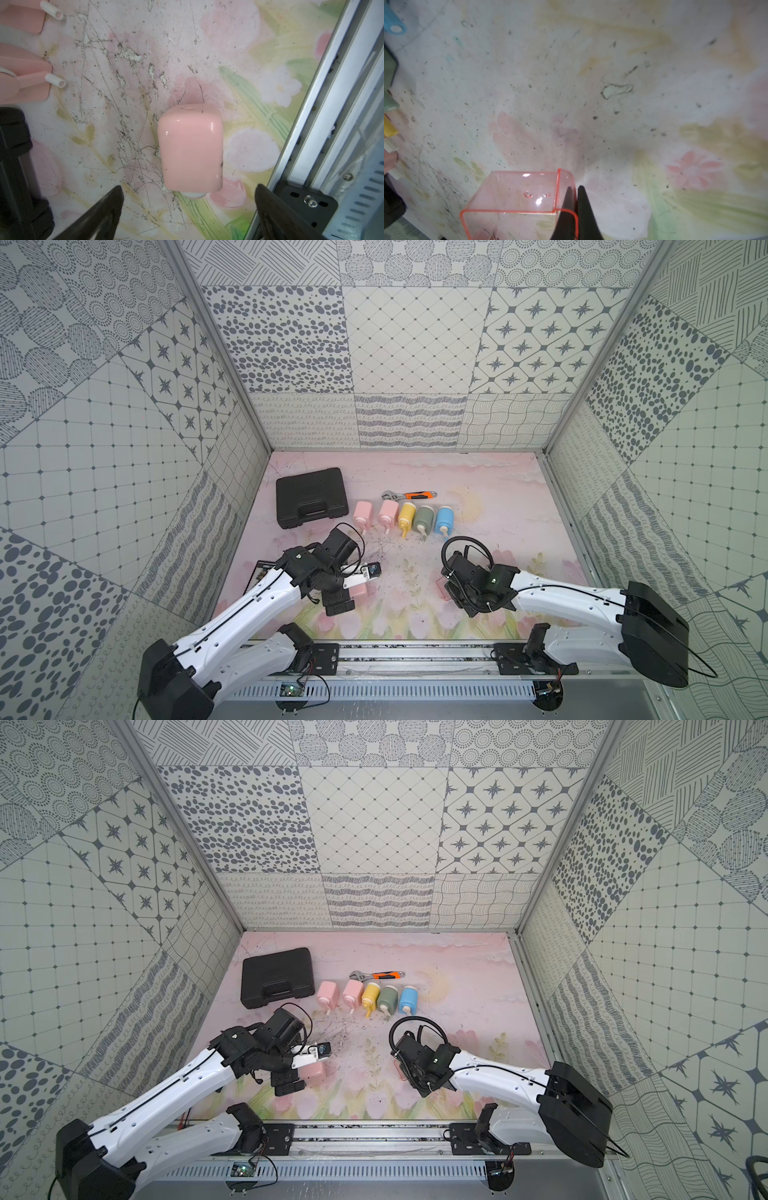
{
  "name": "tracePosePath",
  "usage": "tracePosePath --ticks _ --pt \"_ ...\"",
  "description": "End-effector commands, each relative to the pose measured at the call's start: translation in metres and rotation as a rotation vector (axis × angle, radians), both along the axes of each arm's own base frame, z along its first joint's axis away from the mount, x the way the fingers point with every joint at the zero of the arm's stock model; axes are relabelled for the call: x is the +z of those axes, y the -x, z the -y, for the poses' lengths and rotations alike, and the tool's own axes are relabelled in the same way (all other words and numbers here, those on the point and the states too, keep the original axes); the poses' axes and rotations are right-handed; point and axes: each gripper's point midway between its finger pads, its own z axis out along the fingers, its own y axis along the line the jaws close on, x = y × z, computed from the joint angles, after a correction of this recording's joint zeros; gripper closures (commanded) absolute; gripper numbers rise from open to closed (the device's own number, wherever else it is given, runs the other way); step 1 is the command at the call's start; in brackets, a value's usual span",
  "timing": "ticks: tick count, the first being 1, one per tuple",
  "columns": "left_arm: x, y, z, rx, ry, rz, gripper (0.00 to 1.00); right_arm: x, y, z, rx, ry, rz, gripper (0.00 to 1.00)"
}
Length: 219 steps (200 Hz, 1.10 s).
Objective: Put the tray back into the pencil sharpener
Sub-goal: Adjust the container at the center of the board, then pick up the pencil sharpener from the center of the board.
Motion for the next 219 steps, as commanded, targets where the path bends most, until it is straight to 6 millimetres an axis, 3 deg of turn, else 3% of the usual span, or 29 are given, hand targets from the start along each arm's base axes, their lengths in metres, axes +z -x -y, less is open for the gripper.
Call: tracePosePath --ticks 1,31,95,119,138,165,196,219 --pt "-0.012 0.007 0.005 -0.033 0.007 -0.067 0.02 0.016 0.001 -0.003 0.194 0.06 0.004 0.99" --pt "-0.024 -0.001 0.003 -0.039 -0.026 -0.04 0.03 0.019 0.004 -0.002 0.301 0.088 -0.021 1.0" --pt "-0.042 -0.015 0.005 -0.034 -0.066 -0.026 0.18 0.026 -0.008 0.001 0.464 0.093 -0.043 1.0" --pt "-0.047 -0.017 0.013 -0.023 -0.046 -0.045 0.27 0.029 -0.01 0.004 0.505 0.104 -0.049 1.0" --pt "-0.051 -0.016 0.018 -0.022 -0.035 -0.08 0.39 0.031 -0.01 0.009 0.526 0.113 -0.05 1.0" --pt "-0.05 -0.015 0.024 -0.04 -0.015 -0.092 0.53 0.033 -0.011 0.011 0.59 0.143 -0.042 1.0" --pt "-0.042 -0.015 0.037 -0.073 0.042 -0.078 0.58 0.033 -0.01 -0.001 0.734 0.132 -0.049 1.0" --pt "-0.028 -0.019 0.063 -0.104 0.143 -0.057 0.59 0.024 -0.002 -0.013 0.832 0.105 -0.076 1.0"
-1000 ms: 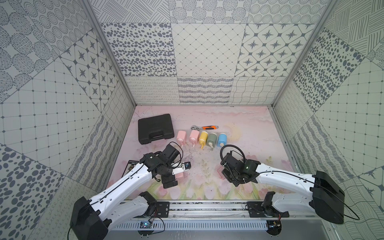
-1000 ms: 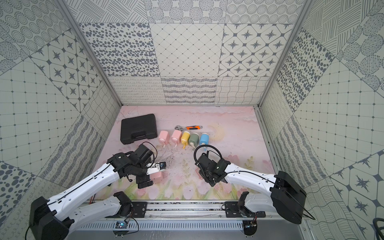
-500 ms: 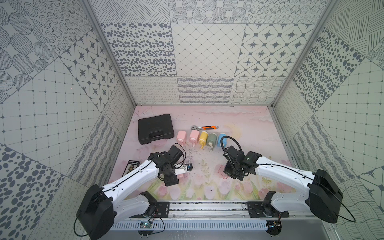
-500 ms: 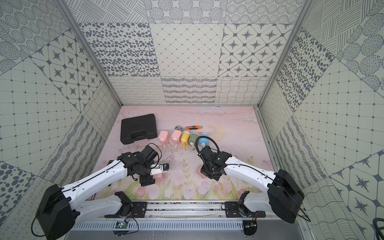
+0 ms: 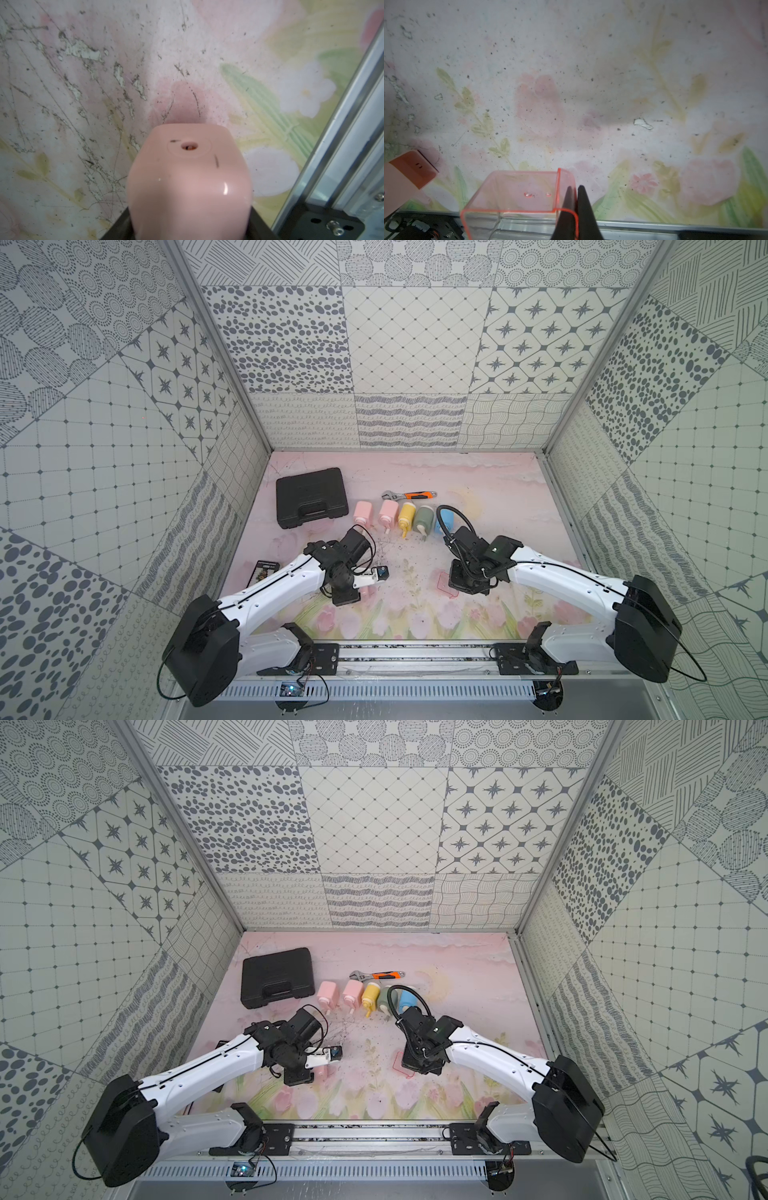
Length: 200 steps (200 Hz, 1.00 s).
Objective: Put the tray back into the pencil sharpener
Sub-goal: Pick up the pencil sharpener from the center of the board.
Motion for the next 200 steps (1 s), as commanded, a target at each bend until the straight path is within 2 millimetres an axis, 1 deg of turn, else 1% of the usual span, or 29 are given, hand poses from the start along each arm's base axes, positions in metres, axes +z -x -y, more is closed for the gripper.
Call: tracePosePath --ticks 1,17,30,50,75,91,117,129,142,155,172,200 --pt "0.02 -0.009 0.048 -0.057 0.203 0.031 0.59 -0.005 0.007 -0.014 0.15 -0.023 -0.032 1.0" --pt "0.028 -0.018 0.066 -0.051 0.279 0.056 0.6 -0.019 0.011 -0.022 0.185 -0.061 -0.05 0.97" --pt "0.03 -0.021 0.077 -0.061 0.315 0.064 0.6 -0.024 0.01 -0.027 0.201 -0.091 -0.052 0.96" --pt "0.024 -0.019 0.087 -0.113 0.293 0.054 0.6 -0.031 0.008 -0.029 0.229 -0.087 -0.054 0.94" --pt "0.013 -0.012 0.095 -0.162 0.239 0.012 0.58 -0.041 0.005 -0.026 0.226 -0.044 -0.066 0.93" --pt "0.009 -0.009 0.098 -0.164 0.21 -0.029 0.56 -0.044 0.003 -0.025 0.199 -0.042 -0.062 0.92" --pt "0.006 -0.006 0.101 -0.163 0.167 -0.072 0.51 -0.049 0.003 -0.027 0.164 -0.07 -0.056 0.84" --pt "0.005 -0.006 0.102 -0.165 0.164 -0.076 0.47 -0.051 0.004 -0.027 0.161 -0.069 -0.059 0.79" --pt "0.004 -0.007 0.103 -0.165 0.164 -0.076 0.4 -0.053 0.005 -0.027 0.159 -0.063 -0.071 0.76" --pt "0.003 -0.01 0.101 -0.159 0.156 -0.059 0.35 -0.052 0.005 -0.027 0.152 -0.064 -0.076 0.75" --pt "0.004 -0.011 0.099 -0.155 0.156 -0.055 0.31 -0.047 0.003 -0.028 0.138 -0.079 -0.058 0.75" --pt "0.006 -0.009 0.094 -0.146 0.194 -0.048 0.25 -0.043 0.0 -0.034 0.118 -0.119 -0.033 0.74"
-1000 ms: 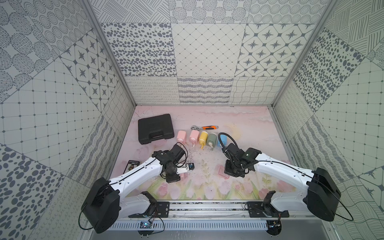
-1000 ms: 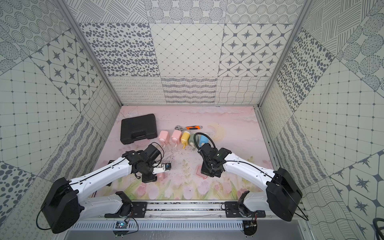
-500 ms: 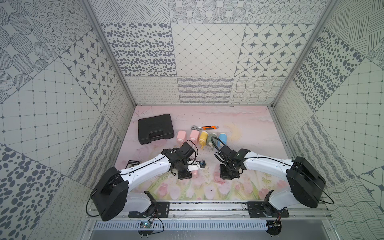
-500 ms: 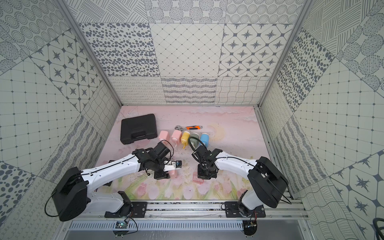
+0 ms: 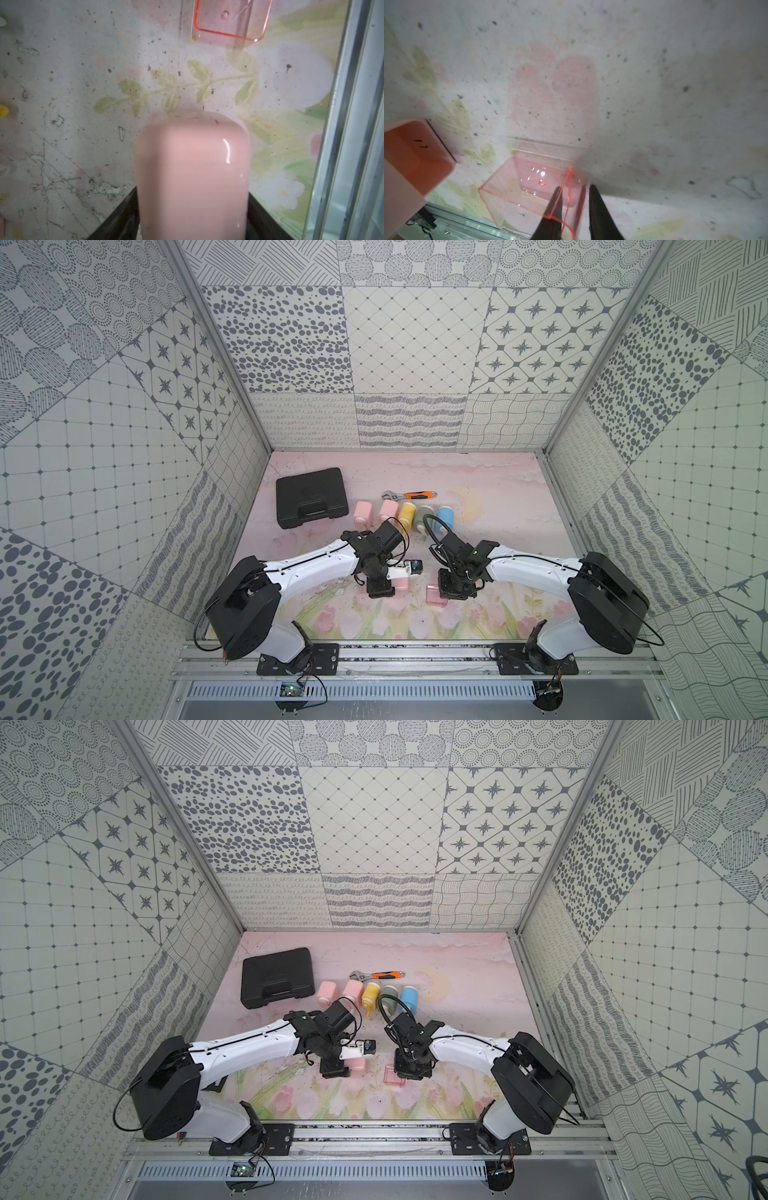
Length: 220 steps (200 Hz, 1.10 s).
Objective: Put the tray back into the pencil sharpener
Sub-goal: Pick up the pencil sharpener from the center of the board, then close the container of the pencil sharpener.
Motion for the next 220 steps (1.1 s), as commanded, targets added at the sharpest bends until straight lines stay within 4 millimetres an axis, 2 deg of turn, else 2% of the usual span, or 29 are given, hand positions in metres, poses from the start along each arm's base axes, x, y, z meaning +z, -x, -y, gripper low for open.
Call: tracePosePath --ticks 1,28,63,86,101,130,168,220 --pt "0.003 0.006 -0.002 0.003 0.04 -0.024 0.25 0.007 -0.006 -0.007 -0.034 -0.053 0.033 0.74" --pt "0.0 0.008 -0.005 -0.001 0.052 -0.019 0.27 0.007 -0.005 -0.015 -0.032 -0.067 0.036 0.75" --pt "-0.001 0.007 -0.002 -0.005 0.066 -0.018 0.41 0.01 -0.009 -0.033 -0.014 -0.095 0.048 0.77" --pt "-0.002 0.005 0.001 -0.007 0.077 -0.016 0.46 0.009 -0.012 -0.045 -0.011 -0.117 0.049 0.78" --pt "-0.002 0.005 0.002 -0.007 0.088 -0.017 0.46 0.008 -0.013 -0.051 -0.012 -0.125 0.05 0.79" --pt "-0.002 0.007 0.004 -0.016 0.099 -0.021 0.41 0.008 -0.016 -0.059 -0.016 -0.135 0.053 0.79" --pt "0.0 0.008 0.009 -0.017 0.123 -0.031 0.38 0.02 -0.026 -0.072 -0.008 -0.155 0.083 0.79" --pt "-0.002 0.008 0.01 -0.021 0.123 -0.034 0.44 0.019 -0.029 -0.084 -0.006 -0.19 0.078 0.81"
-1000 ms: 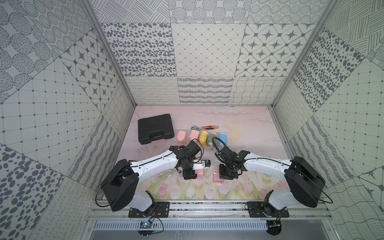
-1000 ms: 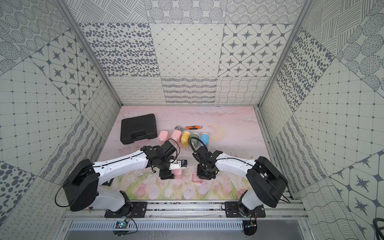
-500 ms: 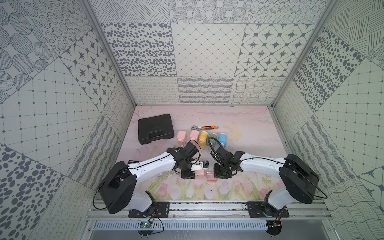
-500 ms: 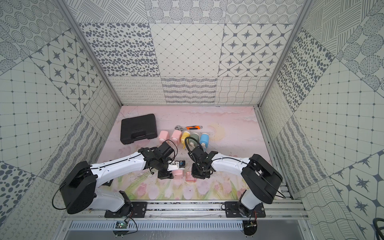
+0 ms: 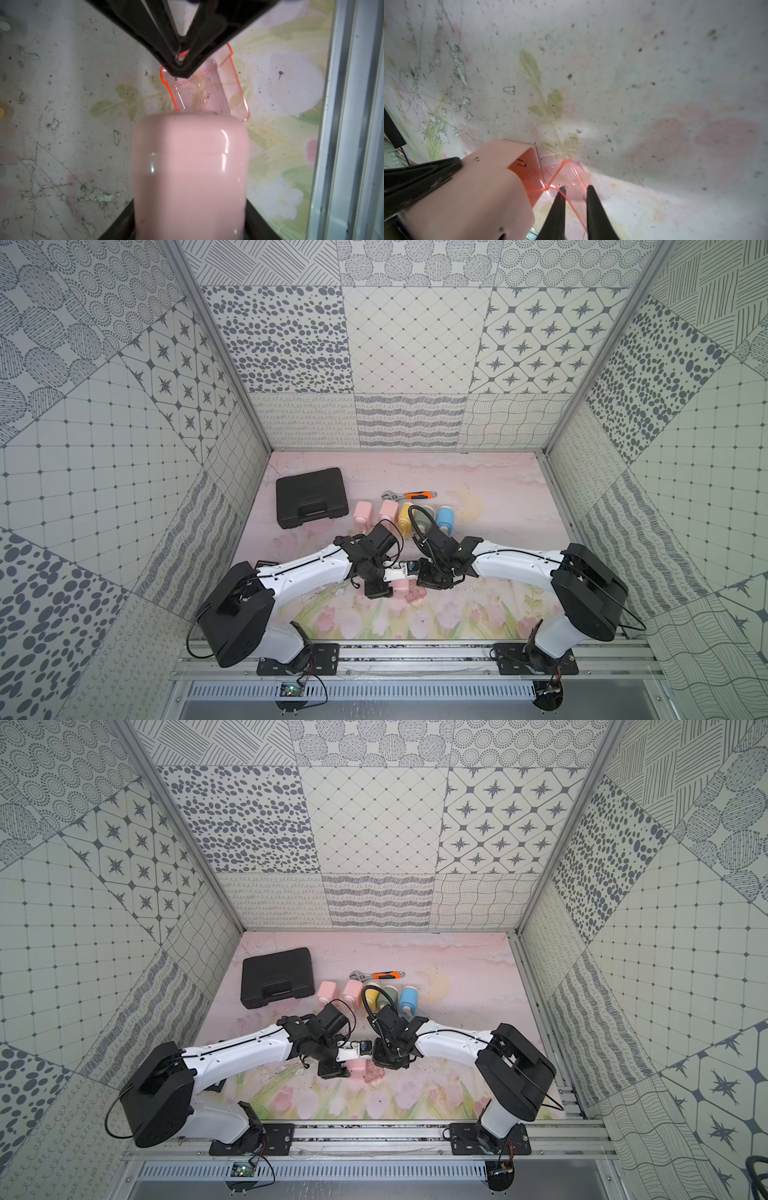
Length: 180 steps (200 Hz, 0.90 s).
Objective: Put the tray back into the pencil sharpener
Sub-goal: Close the container of the pencil sharpener.
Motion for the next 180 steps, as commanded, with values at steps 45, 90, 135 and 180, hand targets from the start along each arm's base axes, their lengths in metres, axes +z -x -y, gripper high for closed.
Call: tracePosePath --ticks 45,90,135,180 --pt "0.003 0.002 0.006 -0.012 0.034 -0.018 0.48 0.0 -0.004 0.001 -0.076 -0.009 0.026 0.87" --pt "0.002 0.0 0.01 -0.007 0.043 -0.022 0.5 0.004 -0.004 -0.014 -0.077 -0.064 0.03 0.86" --pt "0.001 -0.001 0.011 0.005 0.038 -0.023 0.53 0.011 -0.002 -0.035 -0.1 -0.204 0.023 0.79" --pt "0.001 -0.004 0.01 0.018 0.031 -0.013 0.57 0.025 -0.007 0.017 -0.233 -0.2 0.078 0.71"
